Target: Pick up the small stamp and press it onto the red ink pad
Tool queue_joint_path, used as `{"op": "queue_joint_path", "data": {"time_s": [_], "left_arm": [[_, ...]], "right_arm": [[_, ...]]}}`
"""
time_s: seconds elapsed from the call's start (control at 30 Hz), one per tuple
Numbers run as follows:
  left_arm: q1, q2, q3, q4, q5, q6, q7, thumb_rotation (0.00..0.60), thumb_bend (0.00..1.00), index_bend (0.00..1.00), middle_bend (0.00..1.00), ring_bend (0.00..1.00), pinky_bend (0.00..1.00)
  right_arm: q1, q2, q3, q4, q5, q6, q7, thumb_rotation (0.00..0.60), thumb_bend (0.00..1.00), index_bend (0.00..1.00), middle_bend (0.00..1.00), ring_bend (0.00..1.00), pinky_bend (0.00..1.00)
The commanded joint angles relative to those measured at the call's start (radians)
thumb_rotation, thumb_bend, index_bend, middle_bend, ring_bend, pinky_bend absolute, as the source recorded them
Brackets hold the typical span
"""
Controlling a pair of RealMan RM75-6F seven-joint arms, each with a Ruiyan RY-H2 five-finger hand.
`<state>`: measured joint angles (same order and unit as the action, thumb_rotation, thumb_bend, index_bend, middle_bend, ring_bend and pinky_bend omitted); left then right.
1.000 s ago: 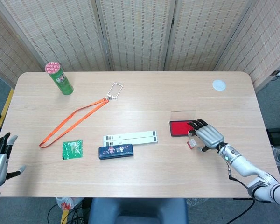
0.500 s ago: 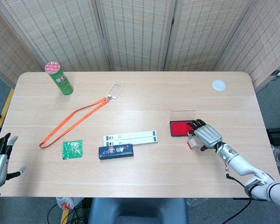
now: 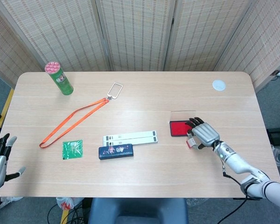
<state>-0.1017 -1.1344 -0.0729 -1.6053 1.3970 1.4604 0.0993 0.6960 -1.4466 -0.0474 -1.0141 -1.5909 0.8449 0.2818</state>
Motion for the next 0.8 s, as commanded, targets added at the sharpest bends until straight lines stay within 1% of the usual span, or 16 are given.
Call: {"op": "queue_joint_path", "data": {"time_s": [0.03, 0.13, 0.17, 0.2, 0.23, 0.27, 0.33, 0.37, 0.4, 0.47, 0.53, 0.6, 0.63, 0.7, 0.8], "left_arm": [[0.001, 0.001, 0.0, 0.0, 0.001, 0.0, -0.002, 0.6, 0.2, 0.05, 0.02, 0.05, 0.26], [0.0, 0.002, 0.0, 0.0, 0.001, -0.001, -0.003, 0.6, 0.2, 0.05, 0.02, 0.05, 0.26], [0.0, 0.002, 0.001, -0.001, 0.002, -0.001, -0.003, 0.6, 0.2, 0.05, 0.02, 0.05, 0.26], [0.001, 0.002, 0.001, -0.001, 0.004, 0.0, -0.004, 0.6, 0.2, 0.05, 0.02, 0.05, 0.26], [0.001, 0.002, 0.002, -0.002, 0.006, 0.001, -0.005, 0.6, 0.2, 0.05, 0.02, 0.05, 0.26], [0.002, 0.003, 0.002, -0.002, 0.007, 0.002, -0.006, 0.6, 0.2, 0.05, 0.02, 0.05, 0.26], [0.002, 0.003, 0.003, -0.002, 0.01, 0.003, -0.008, 0.6, 0.2, 0.05, 0.02, 0.05, 0.26], [0.002, 0.003, 0.003, -0.002, 0.011, 0.002, -0.009, 0.6, 0.2, 0.05, 0.02, 0.05, 0.26], [0.002, 0.004, 0.003, -0.002, 0.01, 0.001, -0.01, 0.6, 0.2, 0.05, 0.02, 0.05, 0.26], [0.001, 0.004, 0.003, -0.002, 0.009, -0.001, -0.01, 0.6, 0.2, 0.05, 0.02, 0.05, 0.26], [0.001, 0.005, 0.002, -0.002, 0.008, -0.003, -0.012, 0.6, 0.2, 0.05, 0.02, 0.05, 0.26], [0.001, 0.006, 0.002, -0.004, 0.009, -0.003, -0.014, 0.6, 0.2, 0.05, 0.02, 0.05, 0.26], [0.002, 0.007, 0.003, -0.005, 0.01, -0.002, -0.016, 0.6, 0.2, 0.05, 0.02, 0.05, 0.26], [0.004, 0.007, 0.003, -0.007, 0.013, 0.003, -0.019, 0.6, 0.2, 0.05, 0.02, 0.05, 0.26], [0.007, 0.009, 0.005, -0.009, 0.02, 0.009, -0.026, 0.6, 0.2, 0.05, 0.02, 0.05, 0.26]], "right_arm": [[-0.003, -0.002, 0.004, 0.003, 0.002, 0.015, -0.009, 0.6, 0.23, 0.55, 0.18, 0.05, 0.03], [-0.008, 0.006, 0.01, -0.008, 0.001, 0.041, -0.011, 0.6, 0.24, 0.61, 0.31, 0.13, 0.04], [-0.009, 0.011, 0.012, -0.014, 0.0, 0.051, -0.012, 0.6, 0.25, 0.62, 0.36, 0.16, 0.06], [-0.01, 0.021, 0.017, -0.025, 0.0, 0.064, -0.013, 0.6, 0.25, 0.63, 0.4, 0.21, 0.09], [-0.011, 0.029, 0.022, -0.036, 0.001, 0.074, -0.014, 0.6, 0.25, 0.64, 0.46, 0.25, 0.16], [-0.012, 0.038, 0.028, -0.047, 0.003, 0.085, -0.016, 0.6, 0.25, 0.65, 0.49, 0.28, 0.2], [-0.011, 0.064, 0.043, -0.08, 0.01, 0.104, -0.017, 0.6, 0.26, 0.66, 0.58, 0.35, 0.33], [-0.011, 0.075, 0.05, -0.095, 0.014, 0.11, -0.019, 0.6, 0.26, 0.67, 0.61, 0.39, 0.37], [-0.009, 0.089, 0.059, -0.113, 0.022, 0.114, -0.024, 0.6, 0.27, 0.69, 0.67, 0.45, 0.43], [-0.005, 0.106, 0.072, -0.137, 0.036, 0.109, -0.037, 0.6, 0.27, 0.73, 0.75, 0.54, 0.51], [0.002, 0.118, 0.084, -0.157, 0.057, 0.091, -0.06, 0.6, 0.28, 0.79, 0.86, 0.66, 0.63], [0.009, 0.123, 0.094, -0.167, 0.078, 0.069, -0.079, 0.6, 0.29, 0.84, 0.94, 0.74, 0.71], [0.014, 0.122, 0.1, -0.169, 0.093, 0.053, -0.085, 0.6, 0.29, 0.86, 0.97, 0.78, 0.75], [0.026, 0.118, 0.11, -0.165, 0.118, 0.019, -0.086, 0.6, 0.3, 0.89, 1.0, 0.83, 0.81], [0.048, 0.107, 0.122, -0.146, 0.152, -0.04, -0.078, 0.6, 0.32, 0.92, 1.0, 0.87, 0.84]]}}
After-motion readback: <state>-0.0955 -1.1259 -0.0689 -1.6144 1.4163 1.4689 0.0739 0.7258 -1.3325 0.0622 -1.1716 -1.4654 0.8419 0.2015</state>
